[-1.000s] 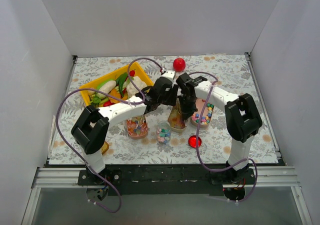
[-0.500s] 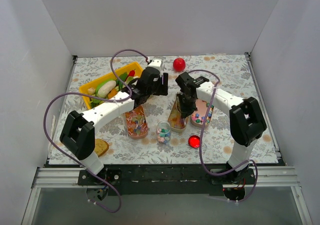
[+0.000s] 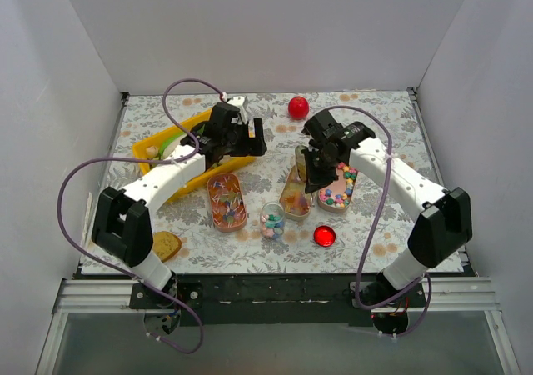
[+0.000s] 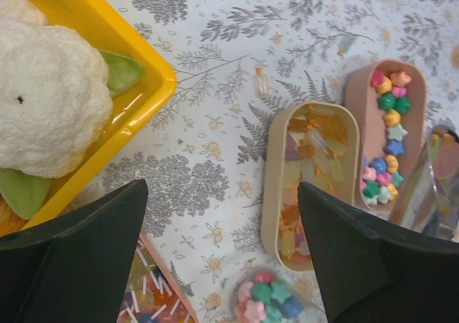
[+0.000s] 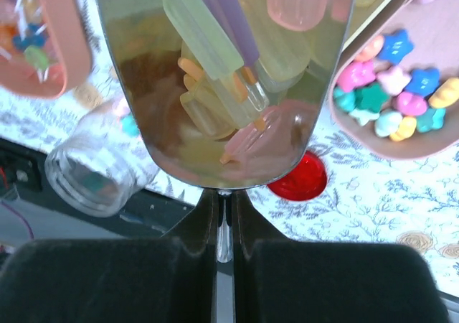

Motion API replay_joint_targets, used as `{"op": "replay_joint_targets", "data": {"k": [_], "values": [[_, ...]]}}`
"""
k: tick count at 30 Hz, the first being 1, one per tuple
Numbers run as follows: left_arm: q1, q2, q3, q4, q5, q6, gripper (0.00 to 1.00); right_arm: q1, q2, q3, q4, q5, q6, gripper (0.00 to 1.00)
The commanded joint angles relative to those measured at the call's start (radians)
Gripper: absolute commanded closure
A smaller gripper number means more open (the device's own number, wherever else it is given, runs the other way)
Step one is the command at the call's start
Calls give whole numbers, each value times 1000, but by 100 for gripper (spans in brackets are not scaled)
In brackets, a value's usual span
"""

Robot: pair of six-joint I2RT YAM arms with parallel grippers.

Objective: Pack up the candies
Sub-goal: Scoop the fake candies from the storage box, then place the fake candies in the packing bottle.

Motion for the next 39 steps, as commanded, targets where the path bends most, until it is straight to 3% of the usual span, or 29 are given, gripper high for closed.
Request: {"op": "replay_joint_targets", "data": {"k": [1,4,8,13,18,26,32,39], "values": [[-5,-133,-1,-21,118,3,11,77,-77,42,-95,-31,-12,99],[-5,-162,-8,-42,115,-7,2,139,-99,45,-136,-34,22,99],[-3,-215,-17,-93,142,-10,2,199,-122,57,-173,-51,71,99],[-5,-385,-179,-107,361,-52,2,277,-137,66,-217,-93,112,99],[-15,-533,-329,-60,480,-121,2,323,-136,83,-245,-140,126,99],[-76,-647,-435,-4,446,-125,2,366,-128,102,-288,-220,112,99],[-176,-642,-486,13,347,-144,2,387,-119,106,-306,-246,95,99],[-186,-639,-526,4,296,-127,2,393,-113,128,-316,-263,86,99]]}}
